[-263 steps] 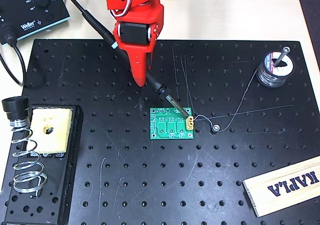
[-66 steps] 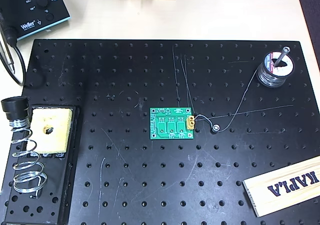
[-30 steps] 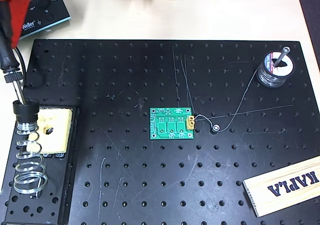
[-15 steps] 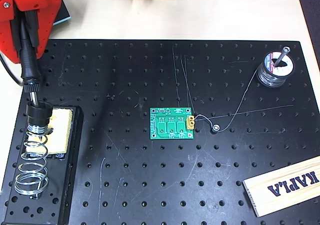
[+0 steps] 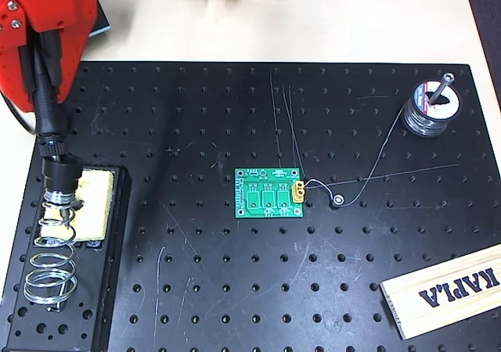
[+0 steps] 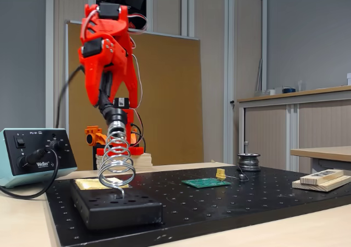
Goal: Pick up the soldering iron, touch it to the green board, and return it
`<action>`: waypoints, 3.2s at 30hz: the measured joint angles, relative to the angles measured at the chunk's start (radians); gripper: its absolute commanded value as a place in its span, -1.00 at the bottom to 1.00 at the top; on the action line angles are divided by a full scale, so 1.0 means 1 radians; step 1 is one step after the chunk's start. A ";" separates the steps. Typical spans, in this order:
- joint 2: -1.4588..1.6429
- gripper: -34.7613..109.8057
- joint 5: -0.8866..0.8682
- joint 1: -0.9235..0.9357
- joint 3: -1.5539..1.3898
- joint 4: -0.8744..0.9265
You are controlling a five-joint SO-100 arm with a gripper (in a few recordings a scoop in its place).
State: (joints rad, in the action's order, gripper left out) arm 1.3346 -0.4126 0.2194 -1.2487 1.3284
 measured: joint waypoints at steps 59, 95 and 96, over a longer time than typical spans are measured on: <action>-0.345 -0.52 0.066 -0.078 0.600 0.233; -0.472 -0.38 0.141 -0.078 0.782 0.313; -0.492 -0.37 0.141 -0.095 0.782 0.301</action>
State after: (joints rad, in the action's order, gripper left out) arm 0.8422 -0.2715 0.1243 -0.4663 1.6291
